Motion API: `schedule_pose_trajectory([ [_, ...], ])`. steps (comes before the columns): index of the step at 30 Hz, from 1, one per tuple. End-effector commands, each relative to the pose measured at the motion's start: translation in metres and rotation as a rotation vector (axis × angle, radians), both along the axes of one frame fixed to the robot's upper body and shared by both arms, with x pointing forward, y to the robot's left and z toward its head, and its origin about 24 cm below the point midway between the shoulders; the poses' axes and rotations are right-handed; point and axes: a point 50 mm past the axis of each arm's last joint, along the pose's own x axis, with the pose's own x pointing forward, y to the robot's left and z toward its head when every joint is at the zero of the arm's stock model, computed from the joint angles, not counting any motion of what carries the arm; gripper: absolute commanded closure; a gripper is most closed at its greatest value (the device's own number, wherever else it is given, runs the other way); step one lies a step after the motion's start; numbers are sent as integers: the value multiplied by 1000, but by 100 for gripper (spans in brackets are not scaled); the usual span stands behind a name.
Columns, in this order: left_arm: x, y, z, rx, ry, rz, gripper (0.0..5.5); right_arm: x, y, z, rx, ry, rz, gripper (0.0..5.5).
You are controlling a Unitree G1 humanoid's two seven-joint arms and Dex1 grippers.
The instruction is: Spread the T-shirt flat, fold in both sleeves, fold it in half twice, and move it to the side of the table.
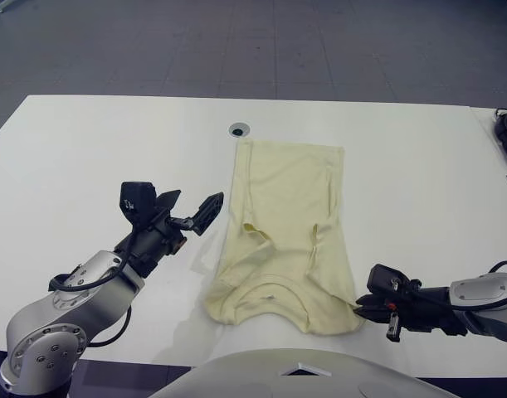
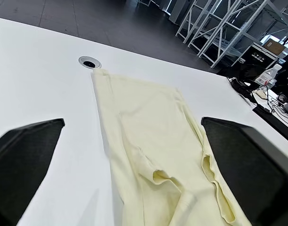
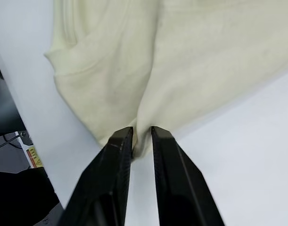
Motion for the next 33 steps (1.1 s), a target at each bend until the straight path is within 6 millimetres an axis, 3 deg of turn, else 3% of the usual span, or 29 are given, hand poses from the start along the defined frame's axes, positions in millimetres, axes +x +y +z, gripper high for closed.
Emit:
schedule_pose_trajectory([
  [1, -9, 4, -14, 114, 75, -59, 10, 6, 3, 9, 55, -25, 97, 394],
  [4, -17, 16, -18, 220, 110, -123, 10, 15, 0, 23, 102, -75, 246, 348],
  [6, -23, 26, -19, 308, 123, -163, 10, 29, -14, 23, 93, -162, 271, 314],
  [9, -35, 40, -25, 473, 145, -287, 10, 38, -46, 10, 0, -192, 283, 262],
  [13, -60, 56, -50, 767, 148, -550, 10, 22, -68, -12, -43, -155, 366, 193],
  [17, -79, 50, -68, 882, 51, -741, 10, 6, -65, -28, -62, -234, 533, 117],
  [24, -91, 35, -85, 995, -72, -871, 10, -6, -48, -46, -47, -430, 570, 18],
  [31, -93, 26, -104, 992, -58, -918, 136, -8, -38, -47, -14, -459, 565, 10],
  [33, -91, 21, -105, 976, -78, -914, 172, -7, -36, -48, -10, -462, 576, 39],
])
